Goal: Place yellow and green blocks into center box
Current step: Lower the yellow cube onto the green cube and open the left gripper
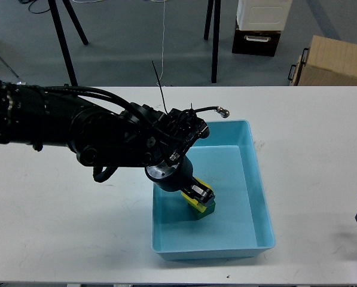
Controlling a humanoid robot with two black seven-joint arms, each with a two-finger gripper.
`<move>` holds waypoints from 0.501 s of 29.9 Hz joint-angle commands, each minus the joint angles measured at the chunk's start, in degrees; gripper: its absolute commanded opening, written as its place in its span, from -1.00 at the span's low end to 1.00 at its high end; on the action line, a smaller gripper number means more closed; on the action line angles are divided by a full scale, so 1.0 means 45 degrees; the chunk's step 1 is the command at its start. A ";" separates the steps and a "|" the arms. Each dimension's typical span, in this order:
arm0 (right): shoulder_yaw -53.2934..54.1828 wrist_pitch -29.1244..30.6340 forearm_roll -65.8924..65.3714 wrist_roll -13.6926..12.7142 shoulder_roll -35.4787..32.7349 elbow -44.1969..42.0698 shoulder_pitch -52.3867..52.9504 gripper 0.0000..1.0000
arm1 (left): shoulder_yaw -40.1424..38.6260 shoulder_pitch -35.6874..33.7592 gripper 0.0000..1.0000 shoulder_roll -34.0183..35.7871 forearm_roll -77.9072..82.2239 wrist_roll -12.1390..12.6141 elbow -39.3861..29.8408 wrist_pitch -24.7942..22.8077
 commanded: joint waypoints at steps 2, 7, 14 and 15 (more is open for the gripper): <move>-0.0001 0.0000 0.0000 0.0003 0.0004 0.0006 0.0000 0.67 | -0.0019 -0.0020 0.63 0.0002 -0.0026 -0.0002 -0.0003 -0.0002; -0.0001 0.0000 0.0000 0.0003 0.0004 0.0006 0.0019 0.67 | -0.0019 -0.0020 0.69 0.0002 -0.0026 -0.0002 -0.0003 -0.0002; -0.0021 0.0000 0.0000 0.0003 0.0004 0.0006 0.0019 0.67 | -0.0058 -0.0117 0.70 0.0002 -0.0046 -0.0002 0.0017 -0.0002; -0.0021 0.0000 0.0000 0.0003 0.0004 0.0006 0.0019 0.67 | -0.0097 -0.0137 0.70 0.0002 -0.0065 -0.0002 0.0017 -0.0002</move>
